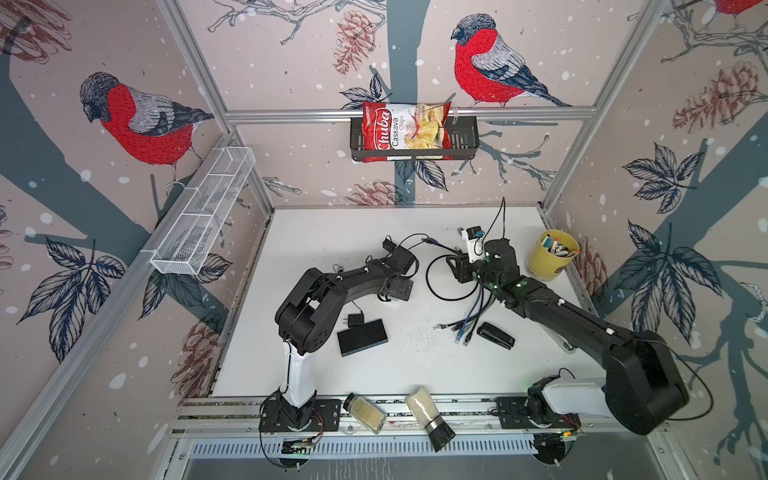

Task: Insert the plug into the switch port
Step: 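Open the left gripper and lift away while right gripper moves over network cables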

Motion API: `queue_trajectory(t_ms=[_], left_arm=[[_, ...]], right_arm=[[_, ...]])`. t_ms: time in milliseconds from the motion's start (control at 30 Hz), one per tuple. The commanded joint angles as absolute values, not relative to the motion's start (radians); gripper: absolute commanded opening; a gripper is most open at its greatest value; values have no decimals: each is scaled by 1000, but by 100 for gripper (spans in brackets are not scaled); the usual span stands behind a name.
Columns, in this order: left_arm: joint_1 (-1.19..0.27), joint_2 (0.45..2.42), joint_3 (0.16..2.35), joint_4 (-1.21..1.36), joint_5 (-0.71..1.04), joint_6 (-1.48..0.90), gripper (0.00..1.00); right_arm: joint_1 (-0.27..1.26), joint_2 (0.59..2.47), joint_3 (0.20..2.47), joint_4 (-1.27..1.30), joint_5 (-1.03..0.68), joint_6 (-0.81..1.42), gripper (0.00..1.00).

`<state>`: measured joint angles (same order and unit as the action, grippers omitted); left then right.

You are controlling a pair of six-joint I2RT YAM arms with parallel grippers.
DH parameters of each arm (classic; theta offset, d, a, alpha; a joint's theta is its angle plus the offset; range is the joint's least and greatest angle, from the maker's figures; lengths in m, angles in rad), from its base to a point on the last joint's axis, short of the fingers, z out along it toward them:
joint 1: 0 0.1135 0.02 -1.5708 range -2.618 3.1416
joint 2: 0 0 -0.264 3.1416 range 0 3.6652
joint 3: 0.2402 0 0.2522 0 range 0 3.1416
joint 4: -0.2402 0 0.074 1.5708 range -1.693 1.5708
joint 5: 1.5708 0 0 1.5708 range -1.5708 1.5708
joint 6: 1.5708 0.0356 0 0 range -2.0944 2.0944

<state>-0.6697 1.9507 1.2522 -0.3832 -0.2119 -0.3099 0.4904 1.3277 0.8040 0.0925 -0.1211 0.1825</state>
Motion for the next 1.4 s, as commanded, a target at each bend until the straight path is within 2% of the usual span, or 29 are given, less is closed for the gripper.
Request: queue_trajectory(t_ms=[0, 433, 633, 767, 933, 1067, 1367], left_arm=[[-666, 1936, 1250, -415, -231, -294, 96], [-663, 1740, 1168, -254, -272, -276, 97], [-664, 1551, 958, -7, -259, -322, 97], [-664, 1415, 803, 149, -248, -408, 97], [-669, 1299, 615, 376, -158, -353, 97], [-674, 1245, 483, 542, -124, -326, 97], [-723, 1232, 463, 549, -203, -194, 97]], right_arm=[[485, 1328, 809, 48, -100, 179, 45], [481, 1339, 881, -45, -42, -4, 45], [481, 1348, 933, -117, -20, -113, 46], [496, 1366, 979, -244, 9, -266, 47], [525, 1370, 968, -351, 113, -460, 46], [545, 1341, 930, -446, 126, -641, 46], [590, 1321, 862, -607, 137, -855, 45]])
